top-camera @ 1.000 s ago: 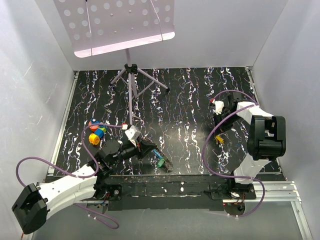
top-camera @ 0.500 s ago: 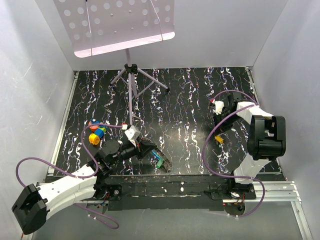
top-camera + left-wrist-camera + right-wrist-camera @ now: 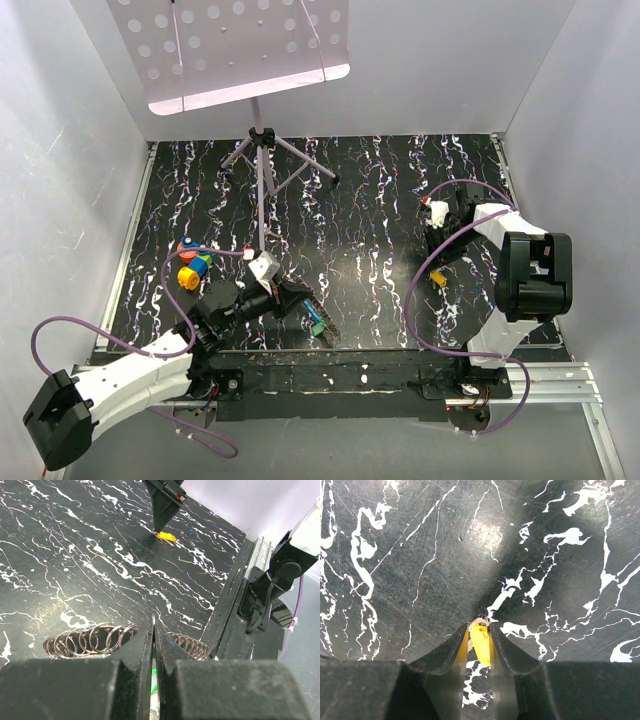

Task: Put the keys on the keyring

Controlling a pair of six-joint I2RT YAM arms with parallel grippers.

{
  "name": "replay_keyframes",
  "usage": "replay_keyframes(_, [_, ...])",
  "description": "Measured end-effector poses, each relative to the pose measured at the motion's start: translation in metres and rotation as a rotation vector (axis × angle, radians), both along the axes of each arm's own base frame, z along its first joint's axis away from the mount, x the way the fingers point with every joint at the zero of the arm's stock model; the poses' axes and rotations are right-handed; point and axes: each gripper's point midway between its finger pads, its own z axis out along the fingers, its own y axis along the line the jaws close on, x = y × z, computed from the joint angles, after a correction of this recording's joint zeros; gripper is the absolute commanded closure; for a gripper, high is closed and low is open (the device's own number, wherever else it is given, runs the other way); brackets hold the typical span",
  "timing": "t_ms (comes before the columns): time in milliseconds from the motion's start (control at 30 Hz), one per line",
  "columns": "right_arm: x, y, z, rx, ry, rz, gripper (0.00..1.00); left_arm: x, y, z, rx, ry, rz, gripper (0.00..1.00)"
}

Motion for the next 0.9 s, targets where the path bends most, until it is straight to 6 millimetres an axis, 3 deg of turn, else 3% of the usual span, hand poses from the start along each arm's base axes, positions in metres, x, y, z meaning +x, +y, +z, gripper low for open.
replay_keyframes(200, [0.001,-0.001,0.002,-0.002,-0.008,-0.004,0.61,-0.001,0.001,0.002,-0.003,-0.002,0.000,1.00])
replay_keyframes(367, [0.010,-0.008,0.016,-0.012,-0.057,-0.022,0.60,-0.003,0.001,0.003,-0.006,-0.005,-0.010,1.00])
replay_keyframes(567, [0.023,-0.006,0.065,0.017,-0.219,0.032,0.60,-0.013,-0.007,0.012,-0.025,-0.046,-0.096,1.00])
replay_keyframes(667, [0.018,0.016,0.105,0.125,-0.353,0.178,0.54,-0.020,-0.017,0.023,-0.033,-0.111,-0.175,1.00])
replay_keyframes(767, [-0.004,0.058,0.150,0.295,-0.518,0.395,0.51,-0.023,-0.028,0.034,-0.036,-0.194,-0.251,1.00])
replay_keyframes(900, [-0.066,0.132,0.199,0.570,-0.640,0.756,0.51,-0.020,-0.044,0.046,-0.022,-0.291,-0.328,1.00])
